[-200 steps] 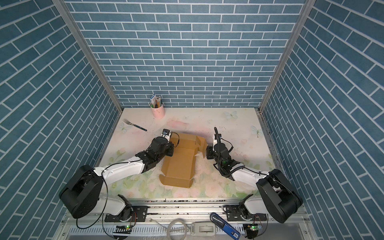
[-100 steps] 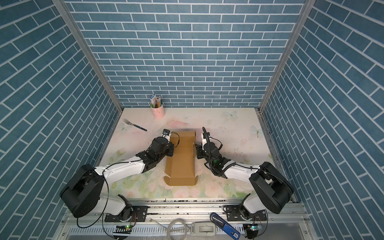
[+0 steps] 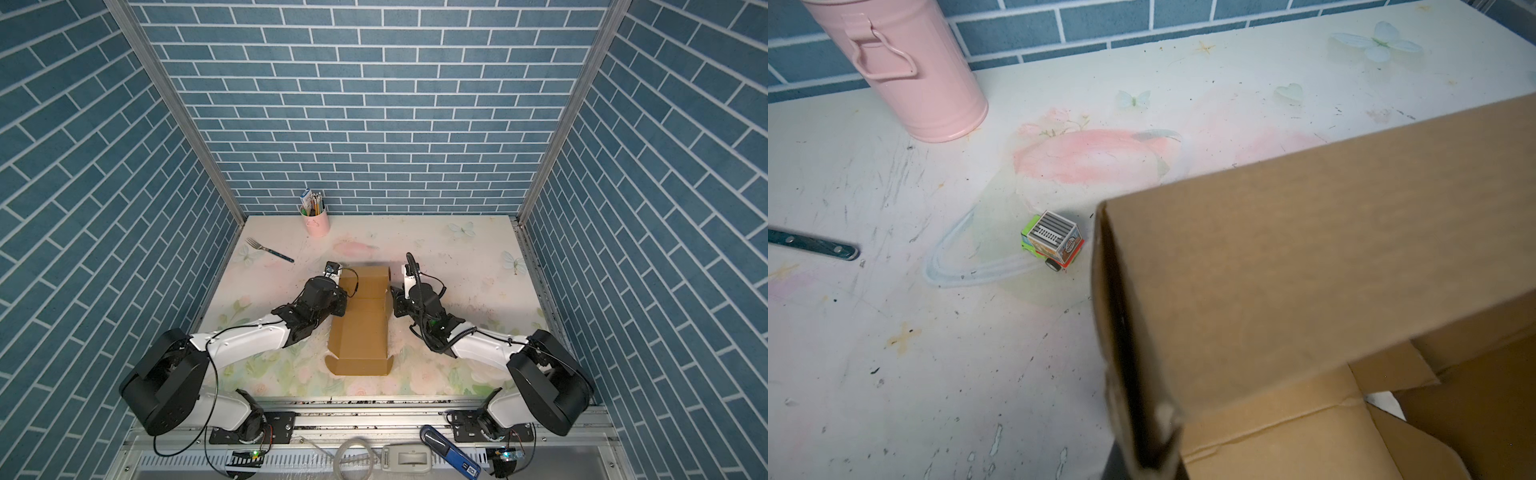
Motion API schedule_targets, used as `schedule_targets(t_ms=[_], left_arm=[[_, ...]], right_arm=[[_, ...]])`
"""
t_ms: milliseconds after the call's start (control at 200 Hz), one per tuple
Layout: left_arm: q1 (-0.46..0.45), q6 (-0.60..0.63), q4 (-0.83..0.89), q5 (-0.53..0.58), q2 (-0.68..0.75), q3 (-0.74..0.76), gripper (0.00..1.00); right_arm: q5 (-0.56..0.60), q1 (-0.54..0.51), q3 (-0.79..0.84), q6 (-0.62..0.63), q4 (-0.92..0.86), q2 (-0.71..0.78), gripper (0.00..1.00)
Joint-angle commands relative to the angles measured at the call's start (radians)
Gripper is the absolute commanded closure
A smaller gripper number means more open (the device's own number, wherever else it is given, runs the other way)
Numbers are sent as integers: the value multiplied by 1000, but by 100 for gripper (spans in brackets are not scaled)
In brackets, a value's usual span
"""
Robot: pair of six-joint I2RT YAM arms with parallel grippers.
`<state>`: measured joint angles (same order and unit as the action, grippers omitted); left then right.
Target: Fold the paper box
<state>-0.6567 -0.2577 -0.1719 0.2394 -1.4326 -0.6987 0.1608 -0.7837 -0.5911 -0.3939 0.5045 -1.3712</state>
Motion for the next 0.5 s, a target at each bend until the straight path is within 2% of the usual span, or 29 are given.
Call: schedule_targets(t_ms=[0, 250, 495], left_arm=[[-8, -18, 40, -3, 0, -39, 91], [-9, -46, 78, 15, 3, -57, 92], [-14, -61, 172, 17, -11, -116, 92]], right_arm=[[-11, -8, 33, -19, -27, 70, 59], [11, -8, 124, -63, -74, 190, 61], [17, -12, 165, -66, -20, 153, 62]])
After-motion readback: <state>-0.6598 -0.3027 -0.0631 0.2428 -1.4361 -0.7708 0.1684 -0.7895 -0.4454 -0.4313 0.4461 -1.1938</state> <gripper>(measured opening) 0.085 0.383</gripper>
